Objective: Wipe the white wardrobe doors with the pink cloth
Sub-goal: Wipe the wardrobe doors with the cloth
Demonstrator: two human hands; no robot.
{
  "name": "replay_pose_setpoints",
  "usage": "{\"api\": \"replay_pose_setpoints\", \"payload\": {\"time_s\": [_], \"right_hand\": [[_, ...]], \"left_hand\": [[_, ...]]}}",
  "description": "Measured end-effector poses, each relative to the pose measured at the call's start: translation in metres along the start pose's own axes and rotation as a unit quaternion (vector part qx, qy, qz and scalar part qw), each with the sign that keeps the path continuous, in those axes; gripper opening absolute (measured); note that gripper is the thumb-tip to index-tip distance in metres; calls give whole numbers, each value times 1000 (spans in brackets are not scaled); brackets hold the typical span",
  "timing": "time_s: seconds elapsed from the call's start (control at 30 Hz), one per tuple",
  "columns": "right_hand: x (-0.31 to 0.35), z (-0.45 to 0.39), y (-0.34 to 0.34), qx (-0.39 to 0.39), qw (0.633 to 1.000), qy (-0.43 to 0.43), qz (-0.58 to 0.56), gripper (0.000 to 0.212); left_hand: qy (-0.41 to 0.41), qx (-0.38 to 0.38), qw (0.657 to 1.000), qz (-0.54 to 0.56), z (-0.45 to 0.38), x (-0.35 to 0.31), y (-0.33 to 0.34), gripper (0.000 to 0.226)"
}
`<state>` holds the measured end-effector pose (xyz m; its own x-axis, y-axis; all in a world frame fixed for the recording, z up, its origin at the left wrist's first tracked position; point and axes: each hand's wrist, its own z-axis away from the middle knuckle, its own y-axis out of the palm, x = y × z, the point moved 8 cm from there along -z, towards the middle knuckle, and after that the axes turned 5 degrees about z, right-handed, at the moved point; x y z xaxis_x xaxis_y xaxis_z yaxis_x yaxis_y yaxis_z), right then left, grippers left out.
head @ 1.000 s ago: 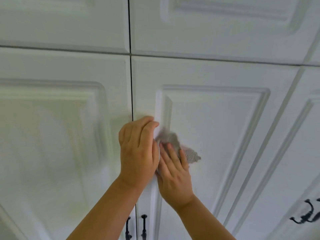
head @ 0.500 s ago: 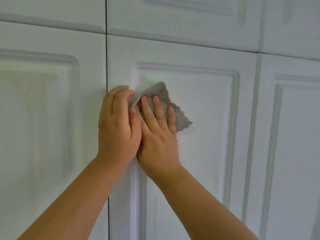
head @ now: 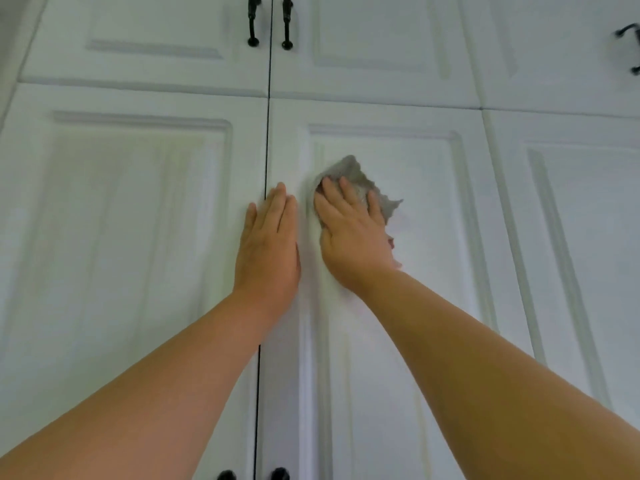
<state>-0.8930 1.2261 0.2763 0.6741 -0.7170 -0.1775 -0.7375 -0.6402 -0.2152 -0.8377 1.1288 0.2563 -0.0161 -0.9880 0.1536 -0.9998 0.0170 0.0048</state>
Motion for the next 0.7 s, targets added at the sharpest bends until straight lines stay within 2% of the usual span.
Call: {"api": "replay_pose_setpoints", "payload": {"time_s": [0.07, 0.17, 0.23, 0.37, 0.43, 0.5, 0.6, 0.7], "right_hand": [[24, 37, 11, -28, 999, -26, 5, 60], [31, 70, 23, -27, 998, -51, 11, 61], [19, 41, 18, -2, 998, -60, 36, 60], [-2, -47, -3, 19, 998, 44, 38, 61], [5, -55, -3, 17, 997, 58, 38, 60], [12, -32, 6, -2, 999, 46, 23, 57], [23, 48, 17, -26, 1000, -4, 14, 58], [24, 99, 32, 29, 996, -80, 35, 56]], "left_hand": [[-9, -5, 1000, -28, 5, 1, 0, 54], [-16, -12, 999, -48, 2, 2, 1, 54], [-16, -32, 998, -46, 0, 2, -2, 57], [8, -43, 997, -58, 2, 0, 0, 60], [6, -44, 997, -59, 2, 2, 0, 58], [-4, -42, 998, -53, 2, 4, -2, 53], [-18, -17, 997, -72, 1, 3, -4, 54], [-17, 10, 994, -104, 0, -1, -7, 57]]}}
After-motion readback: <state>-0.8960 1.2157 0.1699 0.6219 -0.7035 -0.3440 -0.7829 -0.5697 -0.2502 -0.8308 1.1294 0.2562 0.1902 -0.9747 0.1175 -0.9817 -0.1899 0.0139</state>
